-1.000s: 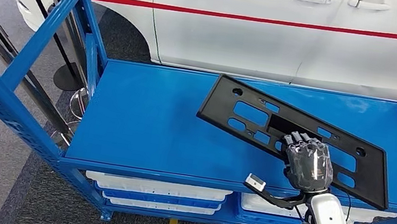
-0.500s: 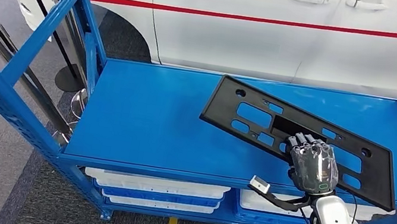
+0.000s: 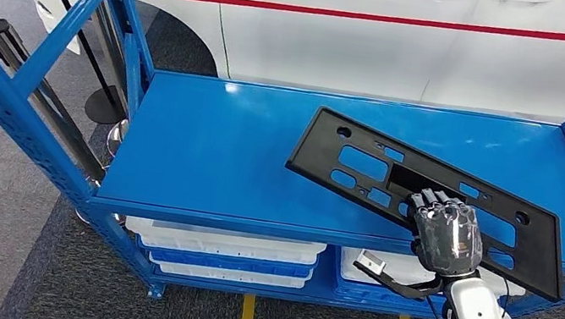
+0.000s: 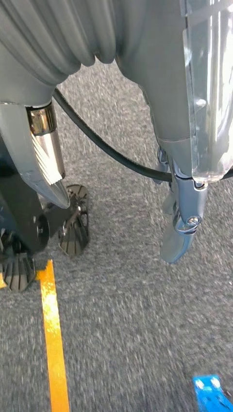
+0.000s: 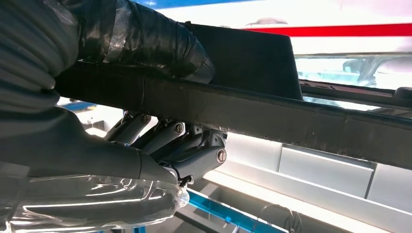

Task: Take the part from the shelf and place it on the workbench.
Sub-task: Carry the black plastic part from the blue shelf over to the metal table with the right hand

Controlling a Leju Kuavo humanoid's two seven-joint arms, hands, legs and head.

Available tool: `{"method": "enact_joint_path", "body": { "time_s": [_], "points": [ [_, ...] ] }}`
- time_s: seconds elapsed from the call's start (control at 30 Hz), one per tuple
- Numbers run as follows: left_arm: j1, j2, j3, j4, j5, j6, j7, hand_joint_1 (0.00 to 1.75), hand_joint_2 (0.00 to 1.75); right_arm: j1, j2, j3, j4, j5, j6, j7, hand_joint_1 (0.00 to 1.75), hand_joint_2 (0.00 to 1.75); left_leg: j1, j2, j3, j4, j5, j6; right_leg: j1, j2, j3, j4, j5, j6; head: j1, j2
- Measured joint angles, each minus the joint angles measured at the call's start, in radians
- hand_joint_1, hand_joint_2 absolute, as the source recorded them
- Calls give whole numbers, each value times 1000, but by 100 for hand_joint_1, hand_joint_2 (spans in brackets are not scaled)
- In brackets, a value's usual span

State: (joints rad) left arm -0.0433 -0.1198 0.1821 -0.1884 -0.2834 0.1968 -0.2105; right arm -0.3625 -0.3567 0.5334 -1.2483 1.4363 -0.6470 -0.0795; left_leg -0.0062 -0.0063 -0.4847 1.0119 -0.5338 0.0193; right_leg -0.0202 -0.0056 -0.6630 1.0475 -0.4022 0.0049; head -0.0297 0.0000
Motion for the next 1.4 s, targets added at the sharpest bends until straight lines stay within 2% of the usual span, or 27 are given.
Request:
{"method": "enact_joint_path", "body": {
  "time_s": [0.17,0.27,0.3,0.4,0.43,0.47,0.5,0.57,0.6,0.67,0.7,0.73,0.83,0.87,0.9,0.93,0.97,1.0,1.03,1.1,1.13,1.2,1.23,1.27,1.33,1.37,1.4],
  "points": [
    [0,0,1,0,0,0,0,0,175,0,0,0,0,0,0,0,175,175,-2,0,-2,1,6,0,-1,0,1,-2,4,4,0,0],
    [0,0,2,0,0,2,0,0,175,0,0,0,-1,0,0,0,175,175,-3,-1,-12,-7,18,8,-3,0,0,-11,18,17,0,0],
    [0,0,3,0,0,2,0,0,175,1,0,-2,-2,0,-1,0,175,175,-2,1,-24,-15,35,17,-3,1,-13,29,-23,24,0,0],
    [0,-1,4,0,-1,3,0,0,175,6,-3,-5,-3,5,-3,1,175,175,4,8,-88,-18,94,35,-4,4,-54,239,-164,39,3,0],
    [0,-2,4,0,-2,3,0,0,175,7,-3,-5,-3,8,-3,1,175,175,4,8,-107,-11,103,32,-4,4,-36,248,-149,41,3,0],
    [0,-2,4,0,-2,3,0,0,175,8,-3,-6,-3,9,-4,1,175,175,5,8,-121,-3,108,30,-5,4,3,205,-121,41,3,0],
    [0,-2,4,0,-2,3,0,0,175,7,-3,-7,-3,10,-4,1,175,175,5,8,-134,6,112,26,-5,4,51,141,-110,40,3,0],
    [-1,-2,4,0,-2,3,0,0,175,5,-3,-9,-6,8,-2,0,175,175,3,7,-154,22,120,16,-1,6,127,25,-118,31,2,0],
    [-1,-2,5,0,-3,3,0,0,175,5,-3,-9,-7,2,2,-1,175,175,1,6,-160,26,126,11,2,7,140,-3,-128,24,2,0],
    [1,-2,6,0,-3,3,0,0,175,5,-4,-10,-7,-15,14,-8,175,175,1,5,-166,28,137,-1,3,5,133,-10,-120,8,2,0],
    [2,-2,7,0,-3,3,0,0,175,4,-5,-10,-7,-24,20,-12,175,175,2,4,-173,34,128,-7,1,4,126,-12,-111,-1,2,0],
    [3,-1,8,0,-3,4,0,0,175,2,-6,-10,-7,-31,24,-17,175,175,3,4,-183,54,102,-13,-2,1,116,-14,-100,-10,2,0],
    [2,-1,11,0,-4,4,0,0,175,-2,-9,-10,-7,-44,32,-25,175,175,9,3,-221,202,-35,-26,-3,-2,77,-14,-67,-24,-1,0],
    [2,-1,12,0,-5,4,-1,0,175,-2,-10,-10,-7,-47,35,-28,175,175,10,3,-227,255,-58,-29,-2,-2,62,-13,-56,-24,-1,0],
    [1,-1,12,0,-6,4,-1,0,175,-2,-11,-10,-7,-50,38,-31,175,175,11,3,-222,286,-58,-30,-2,-3,46,-11,-45,-23,-1,0],
    [1,-1,13,0,-8,4,-1,0,175,-2,-12,-10,-7,-54,40,-33,175,175,11,3,-203,287,-37,-30,-1,-3,29,-9,-34,-21,-1,0],
    [1,-1,13,0,-9,4,-1,0,175,-2,-14,-10,-7,-58,43,-35,175,175,11,3,-168,256,-8,-27,-1,-3,14,-6,-24,-19,-1,0],
    [0,-1,14,0,-10,4,-2,0,175,-2,-16,-10,-7,-61,44,-36,175,175,10,3,-119,199,13,-23,-2,-3,2,-3,-15,-16,-1,0],
    [-1,0,14,0,-10,5,-2,0,175,-2,-18,-10,-7,-63,45,-36,175,175,8,3,-66,124,16,-17,-1,-3,-8,0,-6,-12,-1,0],
    [-3,1,15,0,-13,6,-1,0,175,-2,-22,-10,-8,-65,45,-37,175,175,2,1,3,16,-2,-8,-2,-4,-17,-2,14,1,-1,0],
    [-4,1,16,0,-14,6,-1,0,175,-1,-24,-10,-8,-67,45,-37,175,175,-2,1,12,-8,-7,-4,-3,-5,-18,-7,25,8,-2,0],
    [-3,1,16,1,-16,6,0,0,175,0,-27,-10,-8,-69,44,-37,175,175,-1,3,1,-21,15,9,-4,-2,-21,-15,35,22,-3,0],
    [-4,1,17,1,-17,6,0,0,175,1,-29,-10,-8,-70,44,-37,175,175,1,5,-7,-26,29,18,-5,0,-27,-5,16,26,-3,0],
    [-4,1,17,1,-17,6,0,0,175,2,-32,-10,-8,-71,44,-37,175,175,4,7,-18,-31,45,27,-4,3,-37,25,-25,29,-1,0],
    [-4,2,18,1,-18,8,0,0,175,3,-37,-11,-8,-71,43,-35,175,175,4,10,-48,-30,71,36,-5,4,-64,138,-132,31,1,0],
    [-4,1,18,1,-18,8,0,0,175,5,-38,-11,-8,-71,42,-33,175,175,3,10,-67,-26,83,37,-5,4,-74,202,-166,33,1,0],
    [-4,1,18,1,-18,8,1,0,175,8,-38,-11,-8,-70,42,-32,175,175,2,10,-86,-22,93,36,-5,4,-76,249,-172,35,1,0]
  ]
}}
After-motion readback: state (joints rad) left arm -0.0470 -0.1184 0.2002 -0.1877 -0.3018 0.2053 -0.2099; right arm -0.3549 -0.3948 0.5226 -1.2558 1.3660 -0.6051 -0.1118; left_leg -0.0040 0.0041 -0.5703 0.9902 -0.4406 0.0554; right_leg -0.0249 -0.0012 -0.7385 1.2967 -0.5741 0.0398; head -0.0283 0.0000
